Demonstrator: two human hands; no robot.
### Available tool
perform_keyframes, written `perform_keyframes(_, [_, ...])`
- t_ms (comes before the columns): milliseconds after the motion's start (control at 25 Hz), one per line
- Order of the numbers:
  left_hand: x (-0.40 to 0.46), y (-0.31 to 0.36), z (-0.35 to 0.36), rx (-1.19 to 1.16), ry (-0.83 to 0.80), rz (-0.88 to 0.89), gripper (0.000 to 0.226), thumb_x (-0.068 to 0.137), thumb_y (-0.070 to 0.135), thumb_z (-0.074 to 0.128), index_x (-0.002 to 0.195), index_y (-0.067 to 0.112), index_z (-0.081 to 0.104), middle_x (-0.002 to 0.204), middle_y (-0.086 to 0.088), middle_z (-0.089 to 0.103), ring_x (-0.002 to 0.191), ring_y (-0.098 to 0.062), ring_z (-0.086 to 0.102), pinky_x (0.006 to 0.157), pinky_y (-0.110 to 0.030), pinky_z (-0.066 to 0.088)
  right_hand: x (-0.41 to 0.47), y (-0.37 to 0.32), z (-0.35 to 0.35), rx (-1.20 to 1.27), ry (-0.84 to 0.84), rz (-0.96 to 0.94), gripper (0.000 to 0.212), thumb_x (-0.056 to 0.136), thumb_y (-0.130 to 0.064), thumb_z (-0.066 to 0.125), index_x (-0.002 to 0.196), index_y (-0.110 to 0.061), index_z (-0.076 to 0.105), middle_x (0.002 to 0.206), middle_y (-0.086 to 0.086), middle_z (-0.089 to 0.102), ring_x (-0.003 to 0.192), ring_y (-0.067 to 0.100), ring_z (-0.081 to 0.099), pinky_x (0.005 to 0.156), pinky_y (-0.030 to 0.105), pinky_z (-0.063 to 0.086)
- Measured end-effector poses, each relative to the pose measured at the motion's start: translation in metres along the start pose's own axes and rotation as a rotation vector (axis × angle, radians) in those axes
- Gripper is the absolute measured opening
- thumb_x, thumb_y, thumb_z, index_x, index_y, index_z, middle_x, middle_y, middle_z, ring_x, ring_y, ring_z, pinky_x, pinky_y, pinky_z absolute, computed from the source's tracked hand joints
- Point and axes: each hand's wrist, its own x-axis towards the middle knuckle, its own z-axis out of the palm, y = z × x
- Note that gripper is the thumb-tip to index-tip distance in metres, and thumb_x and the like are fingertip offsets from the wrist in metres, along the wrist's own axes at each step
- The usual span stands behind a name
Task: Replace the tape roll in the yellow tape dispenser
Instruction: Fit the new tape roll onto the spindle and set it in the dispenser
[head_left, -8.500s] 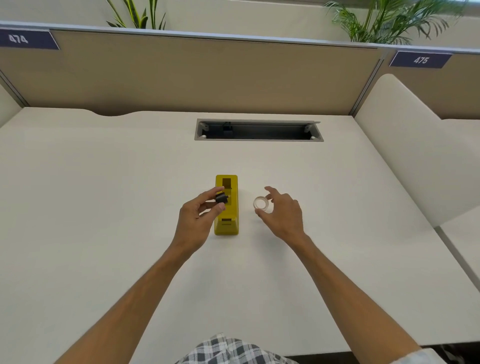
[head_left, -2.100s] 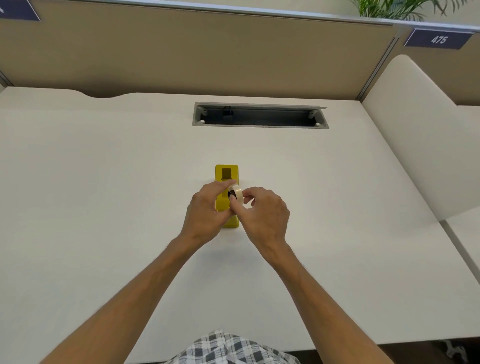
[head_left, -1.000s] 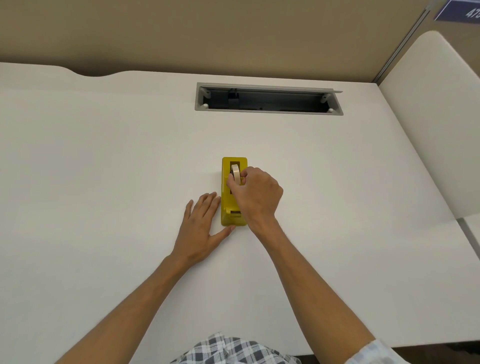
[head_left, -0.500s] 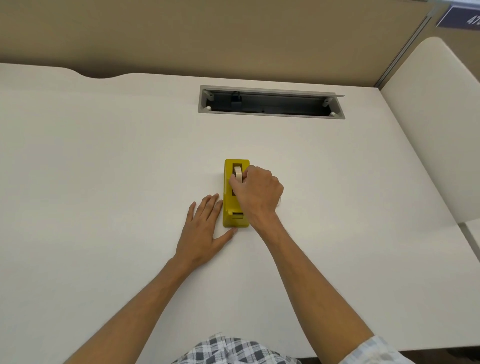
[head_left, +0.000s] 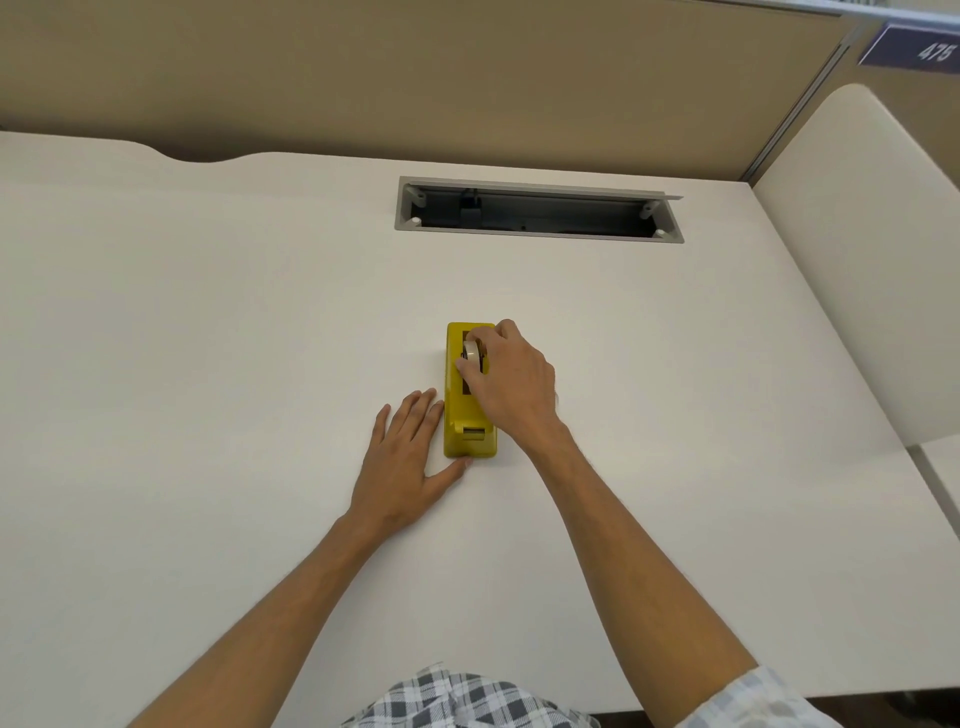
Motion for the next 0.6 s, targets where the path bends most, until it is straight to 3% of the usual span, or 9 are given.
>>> perform_keyframes(240, [0.000,0.001,-0.001,-0.009,-0.018,-0.005,0.084,0.086,0.069,0.028,0.151,0.016,0.023,0.159,0.000,0.023,0.148,-0.014,0.013,0.121,-0.040,0.004,-0.005,0.005,0.000,0.022,-0.018,-0.028,0.041,0.087,-0.041,0.061,0.124,-0.023,0.058,0.119,-0.002,0.053,0.094,0.024,0.061,0.075,0.040,0.052])
perform_keyframes(440, [0.000,0.001,-0.001,-0.006,-0.022,0.000,0.083,0.087,0.069,0.026,0.152,0.018,0.020,0.159,0.001,0.023,0.148,-0.014,0.013,0.121,-0.040,0.005,-0.004,0.019,-0.009,0.059,-0.139,-0.118,0.053,0.082,-0.036,0.063,0.133,-0.027,0.052,0.129,-0.004,0.048,0.097,0.021,0.060,0.074,0.032,0.048])
perform_keyframes(600, [0.000,0.001,-0.002,-0.003,-0.023,-0.003,0.083,0.086,0.069,0.027,0.152,0.018,0.021,0.159,0.001,0.023,0.148,-0.014,0.014,0.121,-0.039,0.006,0.004,0.022,-0.016,0.061,-0.171,-0.145,0.047,0.088,-0.037,0.063,0.132,-0.026,0.053,0.129,-0.002,0.048,0.097,0.023,0.061,0.080,0.038,0.052])
